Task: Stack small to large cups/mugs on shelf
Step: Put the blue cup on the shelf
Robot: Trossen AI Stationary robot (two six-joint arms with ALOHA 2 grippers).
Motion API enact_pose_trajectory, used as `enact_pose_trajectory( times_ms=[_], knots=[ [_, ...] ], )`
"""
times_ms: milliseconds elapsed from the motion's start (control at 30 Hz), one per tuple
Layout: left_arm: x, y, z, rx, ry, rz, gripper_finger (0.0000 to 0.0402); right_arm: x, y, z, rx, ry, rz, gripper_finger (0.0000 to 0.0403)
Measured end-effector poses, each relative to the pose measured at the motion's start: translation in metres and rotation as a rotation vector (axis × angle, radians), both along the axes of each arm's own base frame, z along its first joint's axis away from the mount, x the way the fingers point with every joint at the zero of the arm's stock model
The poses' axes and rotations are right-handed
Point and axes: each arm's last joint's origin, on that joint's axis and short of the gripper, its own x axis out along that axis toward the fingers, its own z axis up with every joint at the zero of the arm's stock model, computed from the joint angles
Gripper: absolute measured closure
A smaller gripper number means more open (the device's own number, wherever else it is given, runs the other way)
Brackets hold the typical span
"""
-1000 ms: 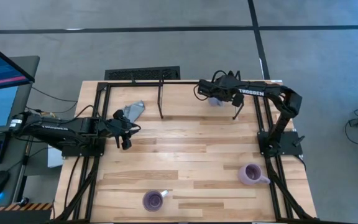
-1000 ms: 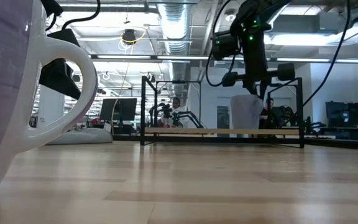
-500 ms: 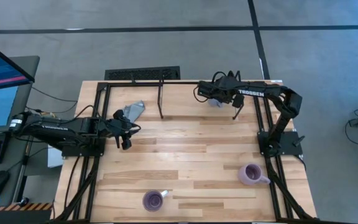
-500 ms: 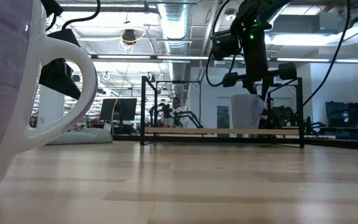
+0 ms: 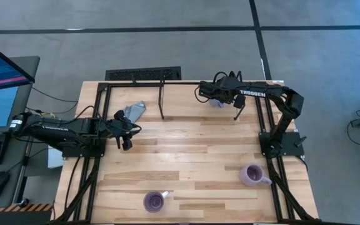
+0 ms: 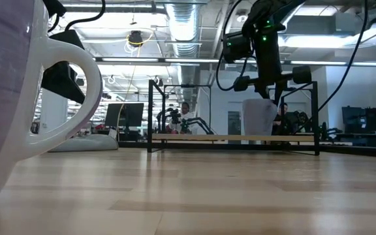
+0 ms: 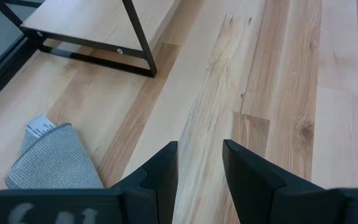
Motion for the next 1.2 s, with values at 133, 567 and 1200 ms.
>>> enact_pose_trajectory(
  times_ms=[133, 567, 1200],
  knots=[
    [0.0, 0.0, 0.0, 0.004, 0.002, -0.003, 0.0283, -0.0002, -0.0004, 0.0001, 0.0, -0.004, -0.008, 0.0328],
    [0.0, 0.0, 0.0, 0.006, 0.002, -0.004, 0.0283, -0.001, -0.0015, -0.0003, 0.028, -0.022, -0.024, 0.0246],
    [0.0001, 0.0001, 0.0002, 0.007, 0.0, -0.003, 0.0283, 0.0004, -0.0055, 0.0064, -0.006, -0.001, 0.022, 0.0225]
  ],
)
